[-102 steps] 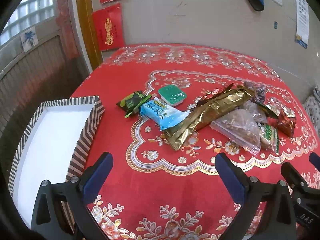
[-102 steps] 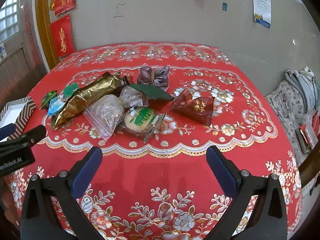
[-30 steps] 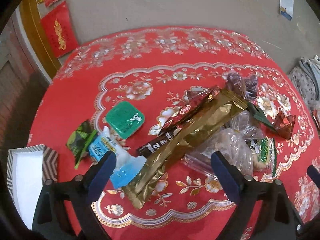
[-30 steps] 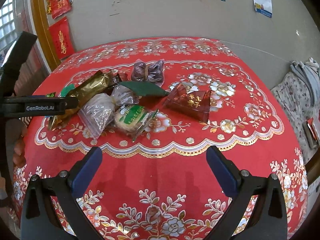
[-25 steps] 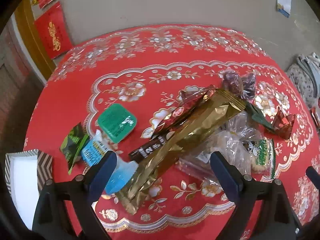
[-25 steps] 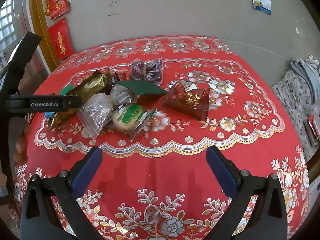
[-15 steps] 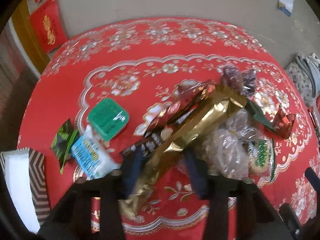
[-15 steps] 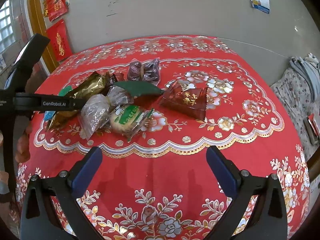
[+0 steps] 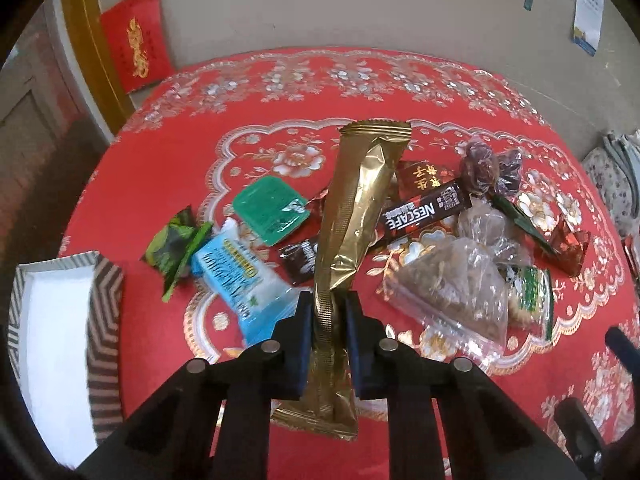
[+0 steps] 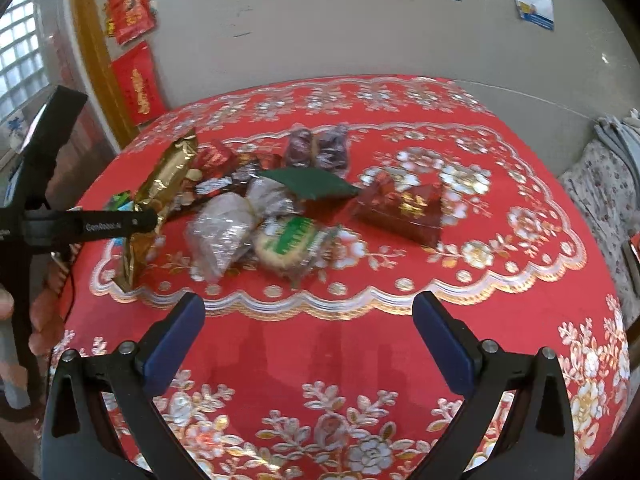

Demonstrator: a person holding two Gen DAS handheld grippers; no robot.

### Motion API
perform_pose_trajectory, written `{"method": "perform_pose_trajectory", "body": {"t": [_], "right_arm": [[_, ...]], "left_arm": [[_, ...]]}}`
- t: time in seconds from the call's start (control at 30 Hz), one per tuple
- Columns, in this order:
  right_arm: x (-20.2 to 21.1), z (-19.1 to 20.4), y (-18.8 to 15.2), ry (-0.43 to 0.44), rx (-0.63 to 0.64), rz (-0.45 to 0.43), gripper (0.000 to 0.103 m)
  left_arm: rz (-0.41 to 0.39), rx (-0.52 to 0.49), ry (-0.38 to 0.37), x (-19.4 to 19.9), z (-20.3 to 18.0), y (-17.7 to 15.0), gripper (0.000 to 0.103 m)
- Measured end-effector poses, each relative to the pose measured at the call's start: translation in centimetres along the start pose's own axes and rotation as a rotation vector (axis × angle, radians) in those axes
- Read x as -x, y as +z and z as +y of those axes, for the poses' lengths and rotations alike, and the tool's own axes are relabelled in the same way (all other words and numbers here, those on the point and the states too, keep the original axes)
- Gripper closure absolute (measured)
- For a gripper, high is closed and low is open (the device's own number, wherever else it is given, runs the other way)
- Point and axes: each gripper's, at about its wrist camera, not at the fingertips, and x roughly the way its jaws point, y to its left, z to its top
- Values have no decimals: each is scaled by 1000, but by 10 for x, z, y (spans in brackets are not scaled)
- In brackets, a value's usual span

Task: Organize snacks
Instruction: 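Grasp the gold wrapper bar with the left tool while the right tool grasps a clear nut bag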

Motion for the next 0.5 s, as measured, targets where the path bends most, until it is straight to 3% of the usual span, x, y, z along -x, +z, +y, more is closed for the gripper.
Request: {"method": "perform_pose_trajectory", "body": {"t": [0.23, 0.5], "right_arm": [[-17, 30, 20, 62, 119, 14, 0], [-61, 54, 48, 65, 50, 71, 5]], "left_arm": [[-63, 31, 60, 30, 14, -13, 88], [-87, 58, 81, 48, 34, -22, 88]]}}
